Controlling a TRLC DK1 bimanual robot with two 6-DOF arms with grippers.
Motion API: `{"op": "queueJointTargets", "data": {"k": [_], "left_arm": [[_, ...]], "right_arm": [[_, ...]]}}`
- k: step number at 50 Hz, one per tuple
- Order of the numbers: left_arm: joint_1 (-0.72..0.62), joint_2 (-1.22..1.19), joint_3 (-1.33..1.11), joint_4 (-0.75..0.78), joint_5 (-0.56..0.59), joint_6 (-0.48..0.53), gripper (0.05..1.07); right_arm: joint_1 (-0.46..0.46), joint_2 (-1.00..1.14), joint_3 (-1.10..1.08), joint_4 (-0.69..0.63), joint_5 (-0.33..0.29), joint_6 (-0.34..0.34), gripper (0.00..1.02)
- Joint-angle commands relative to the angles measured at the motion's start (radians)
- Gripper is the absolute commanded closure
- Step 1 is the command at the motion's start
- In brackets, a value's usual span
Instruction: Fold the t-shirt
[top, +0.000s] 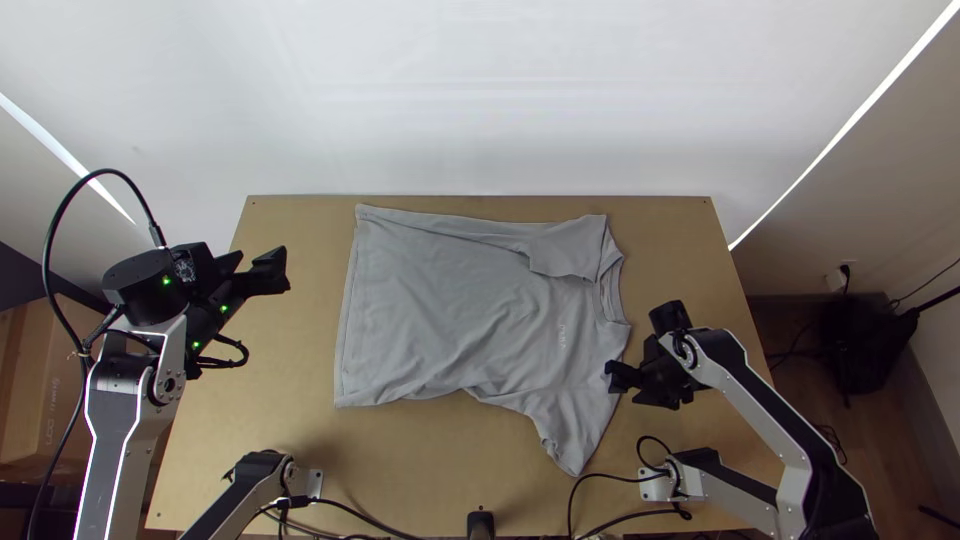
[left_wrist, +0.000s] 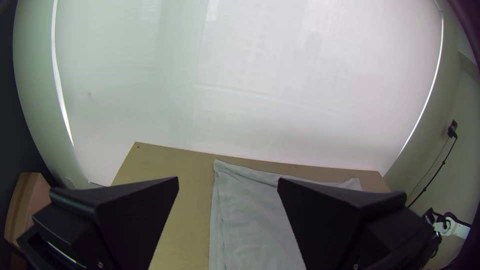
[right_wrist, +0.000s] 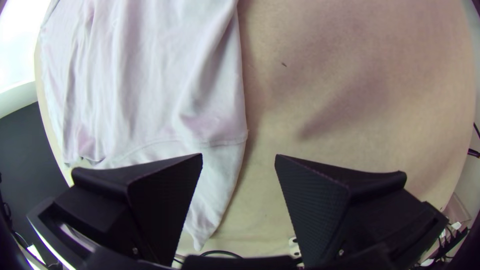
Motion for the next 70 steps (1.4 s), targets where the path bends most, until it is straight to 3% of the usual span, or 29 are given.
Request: {"op": "queueJointTargets", "data": {"k": [1,7,12,16,25,29,43,48,58,70], "left_arm": [[-0.003,-0.006,-0.009,-0.001,0.004,0.016,0.1],[-0.003,-0.002,-0.016,-0.002,0.004,0.041,0.1],[-0.005,0.007,-0.027,-0.041,0.006,0.081,0.1],[-0.011,0.014,-0.052,-0.131,0.006,0.188,0.1],[-0.041,0.017,-0.18,-0.265,0.009,0.418,0.11],[-0.035,0.034,-0.239,-0.325,0.062,0.504,0.11],[-0.081,0.07,-0.394,-0.532,0.085,0.731,0.11],[-0.14,0.087,-0.435,-0.573,0.067,0.777,0.11],[-0.224,0.126,-0.458,-0.576,0.064,0.763,0.11],[-0.225,0.254,-0.46,-0.475,0.062,0.739,0.11]], "right_arm": [[0.015,0.053,-0.024,0.025,-0.013,0.009,0.35],[0.019,0.094,-0.032,0.051,-0.02,0.003,0.38],[0.019,0.094,-0.052,0.12,-0.019,-0.009,0.69],[0.019,0.091,-0.058,0.152,-0.008,-0.027,1.0],[0.019,0.074,-0.063,0.149,0.0,-0.029,1.0],[0.019,0.053,-0.064,0.145,0.0,-0.027,1.0],[0.036,0.013,-0.07,0.126,0.0,-0.021,1.0],[0.038,0.01,-0.07,0.126,0.0,-0.021,1.0],[0.038,0.002,-0.066,0.126,0.003,-0.021,1.0],[0.038,0.001,-0.057,0.126,0.004,-0.015,1.0]]}}
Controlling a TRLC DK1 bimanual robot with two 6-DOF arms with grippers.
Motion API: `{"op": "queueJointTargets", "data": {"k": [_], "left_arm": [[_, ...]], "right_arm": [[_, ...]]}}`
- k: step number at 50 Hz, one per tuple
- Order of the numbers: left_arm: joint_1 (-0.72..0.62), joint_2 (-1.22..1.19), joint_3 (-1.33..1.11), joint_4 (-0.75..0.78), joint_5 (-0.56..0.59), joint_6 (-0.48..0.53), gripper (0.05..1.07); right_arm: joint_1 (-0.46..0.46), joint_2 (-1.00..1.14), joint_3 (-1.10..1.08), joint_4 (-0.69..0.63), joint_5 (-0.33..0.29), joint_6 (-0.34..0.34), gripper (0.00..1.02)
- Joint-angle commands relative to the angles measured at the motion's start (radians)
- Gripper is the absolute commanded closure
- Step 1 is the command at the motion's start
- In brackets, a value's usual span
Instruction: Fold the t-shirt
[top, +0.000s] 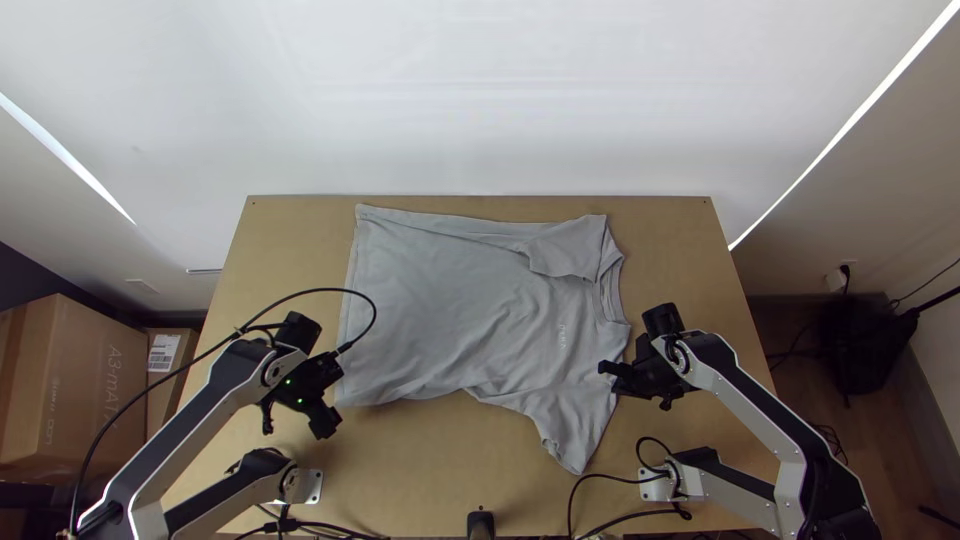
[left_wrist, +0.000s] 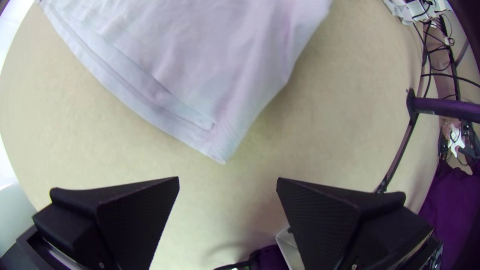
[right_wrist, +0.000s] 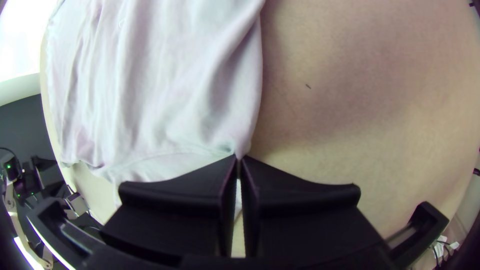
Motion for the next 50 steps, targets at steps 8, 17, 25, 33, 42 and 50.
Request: {"op": "queueJointTargets", "data": {"k": [8,17,25,33,42,50], "left_arm": [[0.009,0.098,0.004,0.069,-0.003,0.009,0.11],[0.001,0.155,0.012,0.122,-0.003,0.005,0.12],[-0.002,0.15,-0.013,0.2,0.005,0.013,0.55],[-0.002,0.142,-0.027,0.246,0.017,0.053,1.04],[0.105,0.127,0.006,0.268,0.017,0.073,1.04],[0.236,0.073,0.025,0.306,0.043,0.128,1.04]], "right_arm": [[0.006,-0.013,-0.008,-0.009,0.01,0.003,1.0],[0.006,-0.013,-0.006,-0.009,0.014,0.004,1.0],[0.004,-0.02,-0.002,-0.009,0.019,0.006,1.0],[-0.012,-0.035,0.014,-0.009,0.037,0.009,1.0],[-0.092,-0.075,0.054,-0.007,0.084,-0.019,1.0],[-0.193,-0.104,0.086,-0.004,0.096,-0.068,1.0]]}}
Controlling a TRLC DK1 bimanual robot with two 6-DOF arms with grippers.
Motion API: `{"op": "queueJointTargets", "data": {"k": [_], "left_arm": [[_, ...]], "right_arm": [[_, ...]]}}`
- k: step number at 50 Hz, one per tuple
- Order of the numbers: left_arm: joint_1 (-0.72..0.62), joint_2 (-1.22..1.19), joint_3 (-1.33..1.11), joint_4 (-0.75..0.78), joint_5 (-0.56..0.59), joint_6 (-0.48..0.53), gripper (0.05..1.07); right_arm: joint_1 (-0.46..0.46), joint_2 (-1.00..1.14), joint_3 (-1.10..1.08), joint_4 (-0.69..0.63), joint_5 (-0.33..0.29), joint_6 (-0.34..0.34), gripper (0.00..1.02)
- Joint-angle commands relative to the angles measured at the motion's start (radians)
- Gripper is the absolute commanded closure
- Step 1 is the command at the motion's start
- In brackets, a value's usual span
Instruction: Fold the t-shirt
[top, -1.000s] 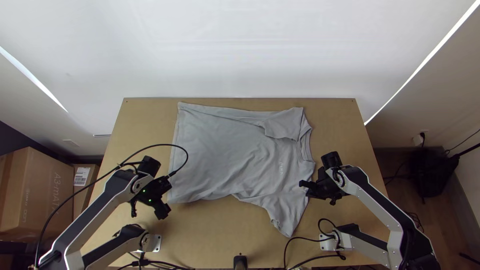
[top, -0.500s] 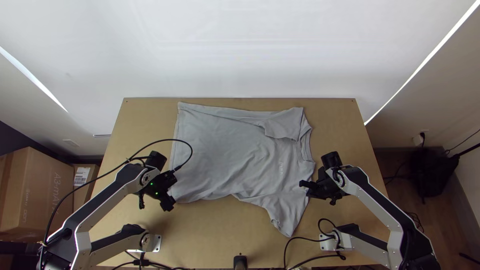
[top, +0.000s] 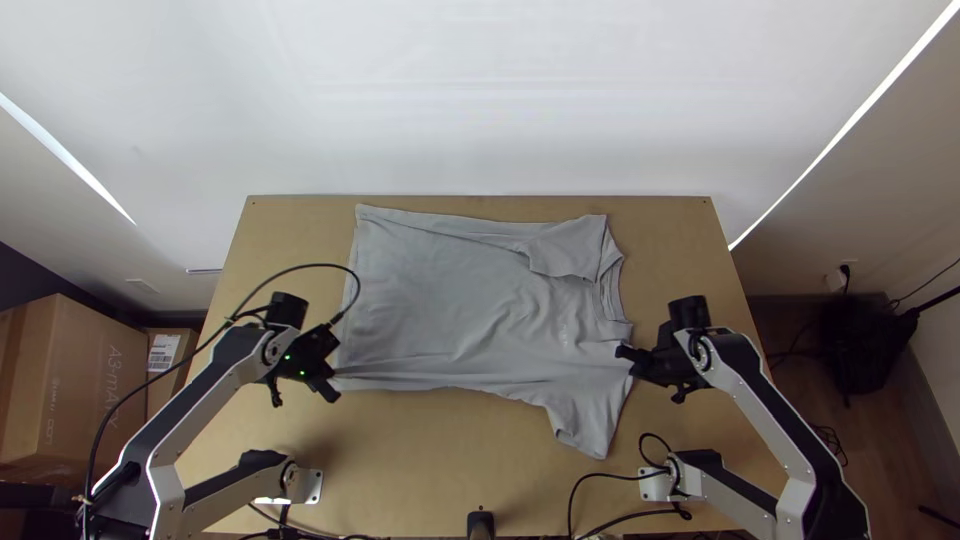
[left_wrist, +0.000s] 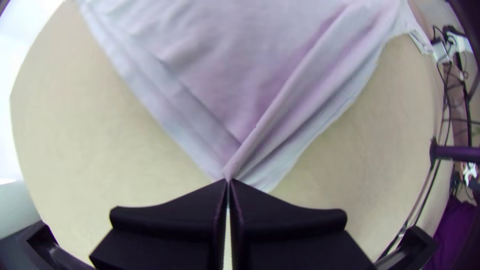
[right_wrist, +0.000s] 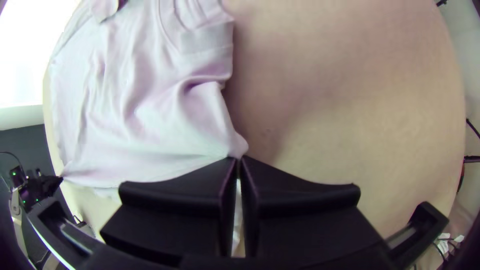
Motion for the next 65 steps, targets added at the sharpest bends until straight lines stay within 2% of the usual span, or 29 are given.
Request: {"op": "queueJointTargets", "data": {"k": [1,8,18,24,31,40,49,57,65], "left_arm": [[0.063,-0.052,0.024,0.01,0.012,0.06,1.04],[0.097,-0.072,0.048,0.036,0.015,0.055,1.04],[0.063,-0.089,0.213,0.047,0.016,-0.166,1.04],[0.06,-0.109,0.288,0.173,0.007,-0.302,1.05],[0.065,-0.17,0.322,0.443,-0.054,-0.44,1.05],[0.075,-0.09,0.51,0.507,-0.155,-0.541,1.05],[0.094,0.012,0.71,0.526,-0.175,-0.558,1.05],[0.114,0.087,0.895,0.584,-0.211,-0.551,1.05],[0.124,0.098,1.021,0.636,-0.254,-0.546,1.05]], "right_arm": [[-0.054,-0.024,0.036,-0.001,0.026,-0.043,1.0],[-0.07,-0.05,0.056,0.002,0.058,-0.05,1.0],[-0.022,-0.125,0.176,0.016,0.059,-0.033,1.0],[-0.001,-0.125,0.266,0.084,0.061,-0.044,1.0],[-0.011,-0.056,0.432,0.146,0.062,-0.095,1.0],[-0.051,0.094,0.731,0.214,0.062,-0.148,1.0],[-0.067,0.272,1.065,0.228,0.064,-0.144,1.0],[-0.045,0.4,1.334,0.219,0.101,-0.144,1.0],[-0.025,0.432,1.521,0.238,0.144,-0.142,1.0]]}}
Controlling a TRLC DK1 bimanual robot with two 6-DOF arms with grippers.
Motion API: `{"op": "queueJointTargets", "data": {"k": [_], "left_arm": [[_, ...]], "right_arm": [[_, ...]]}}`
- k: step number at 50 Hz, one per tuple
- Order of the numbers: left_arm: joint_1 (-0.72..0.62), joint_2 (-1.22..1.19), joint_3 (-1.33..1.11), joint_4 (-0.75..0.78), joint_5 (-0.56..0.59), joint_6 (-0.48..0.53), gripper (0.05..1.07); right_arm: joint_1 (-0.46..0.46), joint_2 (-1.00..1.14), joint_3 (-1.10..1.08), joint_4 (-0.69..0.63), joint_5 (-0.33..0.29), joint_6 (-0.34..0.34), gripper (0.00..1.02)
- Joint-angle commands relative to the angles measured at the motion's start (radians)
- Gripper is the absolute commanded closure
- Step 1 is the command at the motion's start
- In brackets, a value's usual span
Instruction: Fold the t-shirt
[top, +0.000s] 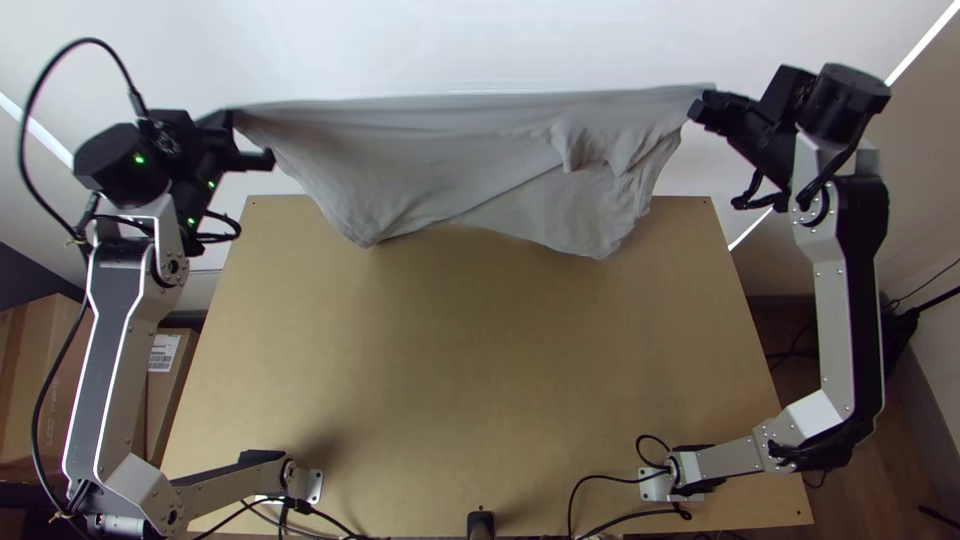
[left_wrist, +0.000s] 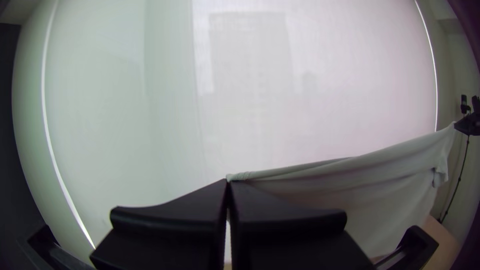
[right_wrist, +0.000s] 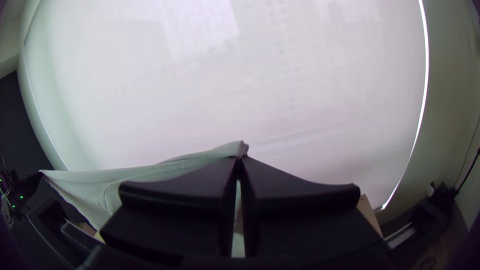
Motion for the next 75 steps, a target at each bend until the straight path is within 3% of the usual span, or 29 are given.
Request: {"op": "queueJointTargets", "data": {"k": [1,19,29,40,51,62,69,75], "left_arm": [[0.042,-0.017,0.107,0.054,-0.067,-0.015,1.05],[0.047,-0.19,0.317,0.048,-0.114,-0.012,1.05],[0.045,-0.378,0.308,0.059,-0.131,0.034,1.05],[0.039,-0.497,0.27,-0.018,-0.134,0.051,1.05],[0.021,-0.654,-0.072,-0.107,-0.117,-0.013,1.05],[0.005,-0.873,-0.591,-0.136,-0.054,-0.058,1.05],[0.001,-0.94,-0.861,-0.174,-0.004,-0.048,1.05],[0.001,-0.942,-1.036,-0.11,0.033,-0.038,1.05]], "right_arm": [[-0.013,-0.006,0.139,0.036,0.071,-0.008,1.0],[-0.011,-0.331,0.162,0.185,0.109,0.029,1.0],[-0.011,-0.549,0.14,0.174,0.107,0.041,1.0],[-0.019,-0.675,0.097,0.048,0.101,0.041,1.0],[-0.017,-0.807,-0.263,0.024,0.097,0.072,1.0],[0.009,-0.976,-0.824,0.051,0.081,0.109,1.0],[0.076,-1.045,-1.188,0.159,0.083,0.104,1.0],[0.091,-1.026,-1.41,0.292,0.084,0.104,1.0]]}}
